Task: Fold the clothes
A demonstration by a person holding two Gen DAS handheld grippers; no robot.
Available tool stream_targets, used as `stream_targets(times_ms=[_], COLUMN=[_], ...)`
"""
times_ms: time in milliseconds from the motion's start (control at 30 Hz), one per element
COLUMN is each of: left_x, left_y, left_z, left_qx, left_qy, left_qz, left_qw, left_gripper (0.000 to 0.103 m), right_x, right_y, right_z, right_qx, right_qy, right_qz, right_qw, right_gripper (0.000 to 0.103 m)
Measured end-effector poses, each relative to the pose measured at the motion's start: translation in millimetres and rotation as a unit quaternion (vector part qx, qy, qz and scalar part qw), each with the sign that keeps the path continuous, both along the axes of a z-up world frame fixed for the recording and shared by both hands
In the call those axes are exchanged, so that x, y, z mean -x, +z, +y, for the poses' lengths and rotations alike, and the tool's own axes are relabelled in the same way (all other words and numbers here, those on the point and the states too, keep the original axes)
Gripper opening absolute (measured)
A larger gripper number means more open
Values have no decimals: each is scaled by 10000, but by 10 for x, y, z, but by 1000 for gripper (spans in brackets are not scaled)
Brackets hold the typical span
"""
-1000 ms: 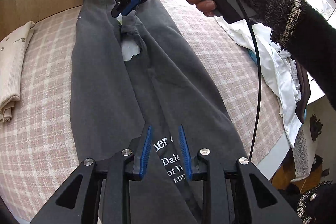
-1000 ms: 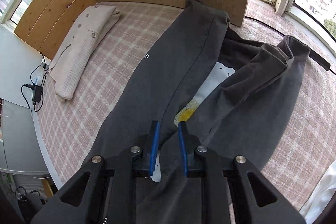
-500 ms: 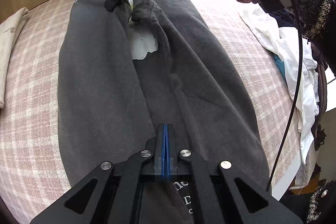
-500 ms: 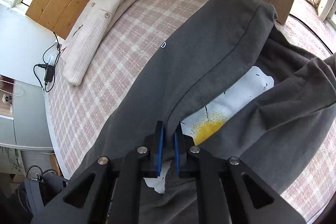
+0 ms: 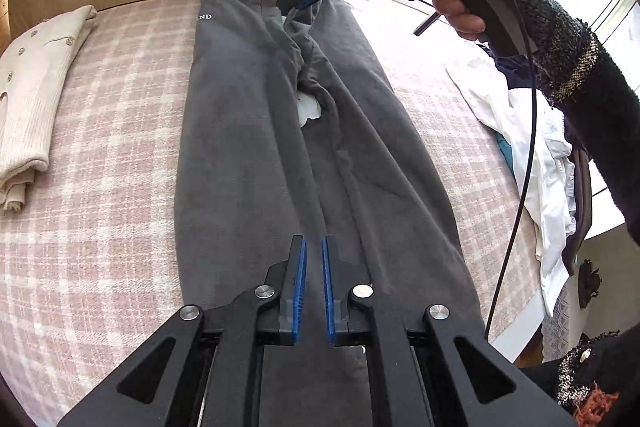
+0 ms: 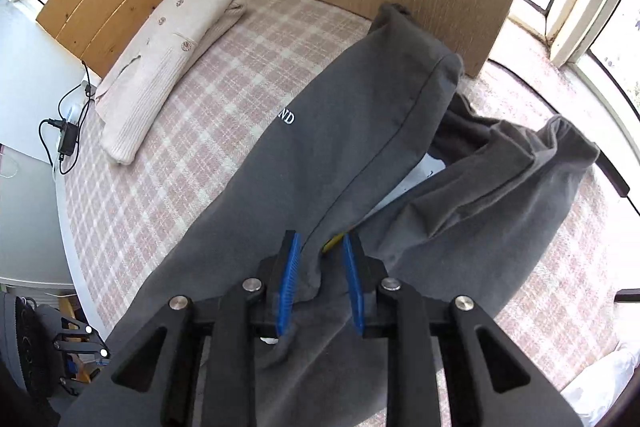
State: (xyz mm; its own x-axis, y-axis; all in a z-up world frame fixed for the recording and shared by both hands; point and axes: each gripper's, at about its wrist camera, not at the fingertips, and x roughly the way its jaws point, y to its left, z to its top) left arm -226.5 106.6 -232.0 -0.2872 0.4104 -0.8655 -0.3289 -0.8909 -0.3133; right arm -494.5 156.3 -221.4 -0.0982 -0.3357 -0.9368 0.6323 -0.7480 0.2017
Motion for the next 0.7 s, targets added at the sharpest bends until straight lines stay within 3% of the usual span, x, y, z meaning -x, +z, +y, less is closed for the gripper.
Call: stream_targets(times_ms=[200, 267, 433, 533, 633, 700], left_x=[43, 29, 42, -17, -127, -275], left_y=[-350, -341, -361, -271, -114, 64], left_z=[88, 87, -7, -64, -155, -286], left_qx=[252, 234, -42, -53, -43, 3], left_qy=[-47, -56, 63, 20, -44, -89], left_qz=[-355, -256, -264, -320, -279, -167], left_qw=[9990, 9994, 9996, 9995, 9996, 9998], left_gripper=[7, 10, 10, 10, 10, 18], right_x=[382, 599, 1014, 950, 577, 233], right_y=[180, 14, -395, -160, 274, 589], right_z=[-237, -345, -358, -259, -107, 67], right_qx=[314, 277, -466, -81, 426, 762], right_qy=[-191, -243, -603, -800, -559, -476], right_qz=[1037, 958, 982, 849, 787, 796], right_qw=[9939, 9947, 9922, 9931, 9944, 9928], right_gripper=[23, 23, 20, 22, 22, 24])
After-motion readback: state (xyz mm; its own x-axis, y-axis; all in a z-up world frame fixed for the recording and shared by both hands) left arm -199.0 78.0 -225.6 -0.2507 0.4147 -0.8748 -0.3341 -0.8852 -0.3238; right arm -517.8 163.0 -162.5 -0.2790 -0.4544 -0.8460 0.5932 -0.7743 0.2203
